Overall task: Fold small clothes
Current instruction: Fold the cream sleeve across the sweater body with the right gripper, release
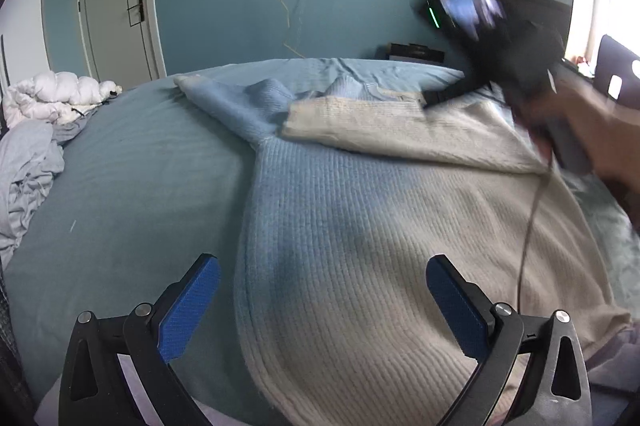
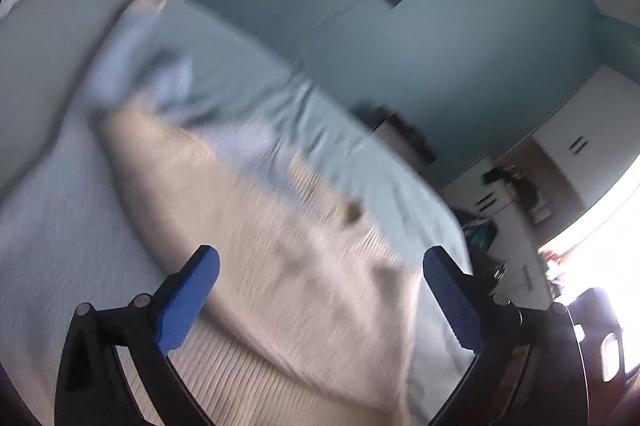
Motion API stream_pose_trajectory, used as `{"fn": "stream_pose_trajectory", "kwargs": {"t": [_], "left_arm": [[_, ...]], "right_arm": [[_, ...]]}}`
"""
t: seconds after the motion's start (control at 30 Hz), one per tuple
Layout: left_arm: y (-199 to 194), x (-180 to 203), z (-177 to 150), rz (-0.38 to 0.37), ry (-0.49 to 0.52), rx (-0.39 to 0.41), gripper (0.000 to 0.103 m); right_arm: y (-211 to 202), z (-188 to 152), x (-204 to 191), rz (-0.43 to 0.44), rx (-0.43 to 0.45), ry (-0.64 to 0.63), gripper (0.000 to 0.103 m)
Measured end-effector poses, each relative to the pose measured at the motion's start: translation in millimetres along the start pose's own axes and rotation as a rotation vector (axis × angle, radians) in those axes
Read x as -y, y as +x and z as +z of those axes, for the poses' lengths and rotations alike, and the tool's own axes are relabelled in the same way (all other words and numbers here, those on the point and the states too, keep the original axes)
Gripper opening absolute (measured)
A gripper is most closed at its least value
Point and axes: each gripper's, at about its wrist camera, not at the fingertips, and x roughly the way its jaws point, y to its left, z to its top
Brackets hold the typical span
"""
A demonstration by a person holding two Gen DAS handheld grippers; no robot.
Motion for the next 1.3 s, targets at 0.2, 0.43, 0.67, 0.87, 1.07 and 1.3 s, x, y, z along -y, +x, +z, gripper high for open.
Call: {"fn": "stream_pose_trajectory", "kwargs": {"t": [0.2, 0.43, 0.67, 0.87, 1.07, 1.3], "left_arm": [[0, 4, 4, -0.021, 0.006, 0.008, 0.103], [9, 7, -1, 0.000, 0.023, -0.019, 0.103], [25, 13, -8, 0.042, 0.049, -0.077, 0.103], [29, 18, -10, 0.054, 0.078, -0.093, 0.103], [24, 15, -7, 0.029, 0.067, -0.085, 0.103], [16, 13, -3, -0.007, 0.042, -0.070, 0.103]], "right_arm": [[54, -166, 69, -0.136, -0.221, 0.006, 0.100], [105, -243, 123, -0.106, -0.462, 0.097, 0.096], [91, -265, 184, 0.090, -0.387, 0.652, 0.039], [103, -338, 202, 0.292, -0.465, 1.339, 0.050], [71, -274, 174, 0.168, -0.485, 0.879, 0.080], [-1, -211, 151, 0.168, -0.332, 0.717, 0.088]]}}
